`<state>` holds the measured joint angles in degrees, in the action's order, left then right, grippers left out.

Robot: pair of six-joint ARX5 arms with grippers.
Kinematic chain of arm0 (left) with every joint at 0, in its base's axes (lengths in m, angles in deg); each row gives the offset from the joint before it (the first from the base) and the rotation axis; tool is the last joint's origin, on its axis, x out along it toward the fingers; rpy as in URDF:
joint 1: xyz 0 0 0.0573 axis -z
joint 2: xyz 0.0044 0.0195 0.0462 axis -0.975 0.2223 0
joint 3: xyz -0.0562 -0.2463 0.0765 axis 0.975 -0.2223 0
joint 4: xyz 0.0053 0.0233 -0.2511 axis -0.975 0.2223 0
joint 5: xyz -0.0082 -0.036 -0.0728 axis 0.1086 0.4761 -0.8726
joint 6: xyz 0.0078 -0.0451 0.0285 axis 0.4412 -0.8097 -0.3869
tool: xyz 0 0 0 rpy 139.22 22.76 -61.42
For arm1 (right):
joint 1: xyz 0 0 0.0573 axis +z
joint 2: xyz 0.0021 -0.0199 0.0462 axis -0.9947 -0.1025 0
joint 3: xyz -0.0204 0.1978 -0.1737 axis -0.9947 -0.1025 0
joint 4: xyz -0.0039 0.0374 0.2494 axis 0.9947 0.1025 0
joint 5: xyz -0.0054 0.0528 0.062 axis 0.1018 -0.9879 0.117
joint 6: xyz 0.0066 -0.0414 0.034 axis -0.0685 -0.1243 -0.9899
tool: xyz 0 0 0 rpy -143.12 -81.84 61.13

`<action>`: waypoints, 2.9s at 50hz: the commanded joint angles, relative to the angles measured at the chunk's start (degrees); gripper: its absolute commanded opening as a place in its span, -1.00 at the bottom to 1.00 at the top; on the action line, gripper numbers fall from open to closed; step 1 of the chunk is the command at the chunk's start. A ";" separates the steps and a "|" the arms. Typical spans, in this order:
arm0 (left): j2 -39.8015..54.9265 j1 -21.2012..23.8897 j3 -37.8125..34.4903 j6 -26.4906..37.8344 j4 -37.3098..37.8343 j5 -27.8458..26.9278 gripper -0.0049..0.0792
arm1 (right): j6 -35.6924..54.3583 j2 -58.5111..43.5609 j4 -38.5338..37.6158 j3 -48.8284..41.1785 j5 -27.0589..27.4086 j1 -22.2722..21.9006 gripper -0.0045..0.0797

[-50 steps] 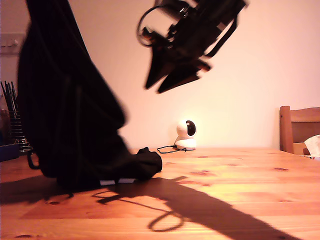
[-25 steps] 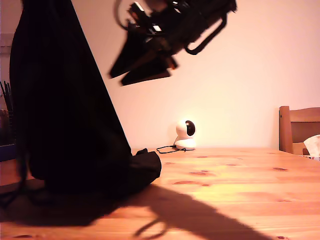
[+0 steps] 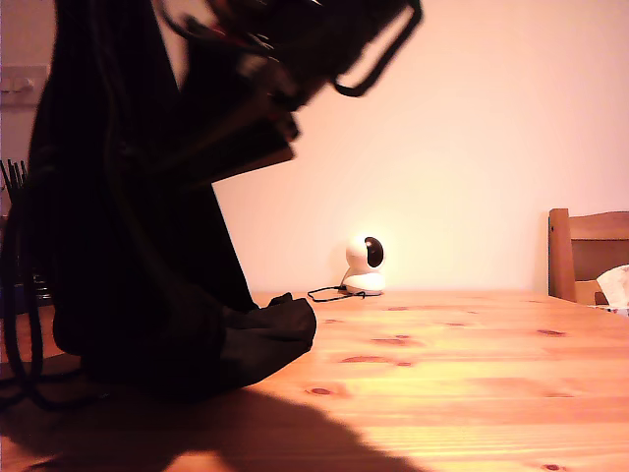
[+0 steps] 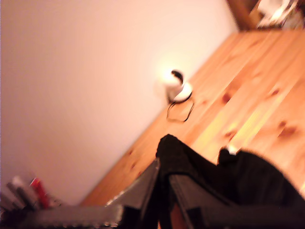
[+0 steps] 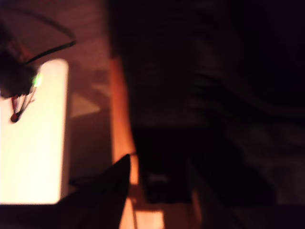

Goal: Fold the shorts in front of you. After folding it, place it to the right side.

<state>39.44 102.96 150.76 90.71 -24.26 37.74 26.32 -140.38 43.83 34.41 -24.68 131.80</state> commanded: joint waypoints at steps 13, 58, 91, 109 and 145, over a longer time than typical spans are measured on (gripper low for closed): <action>2.38 1.64 11.21 -1.31 0.98 0.92 -0.94 | -0.85 0.20 0.13 -0.72 7.34 3.39 0.12; 5.25 5.01 14.75 -5.14 5.25 0.98 -0.94 | -13.94 4.09 -1.18 -0.70 13.33 7.13 0.13; 5.25 9.88 18.93 -13.14 7.37 4.22 -0.94 | -19.45 4.09 -1.79 -0.70 23.76 7.32 0.16; 5.25 10.64 26.38 -13.11 13.53 4.46 -0.94 | -18.97 4.09 -1.20 -0.70 30.10 7.32 0.15; 7.15 10.21 29.62 -12.02 24.59 15.52 -0.94 | -14.80 8.31 11.17 -0.70 45.11 5.66 -0.92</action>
<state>46.21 113.43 179.40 78.14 1.84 52.17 10.76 -135.40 54.15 34.41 18.75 138.16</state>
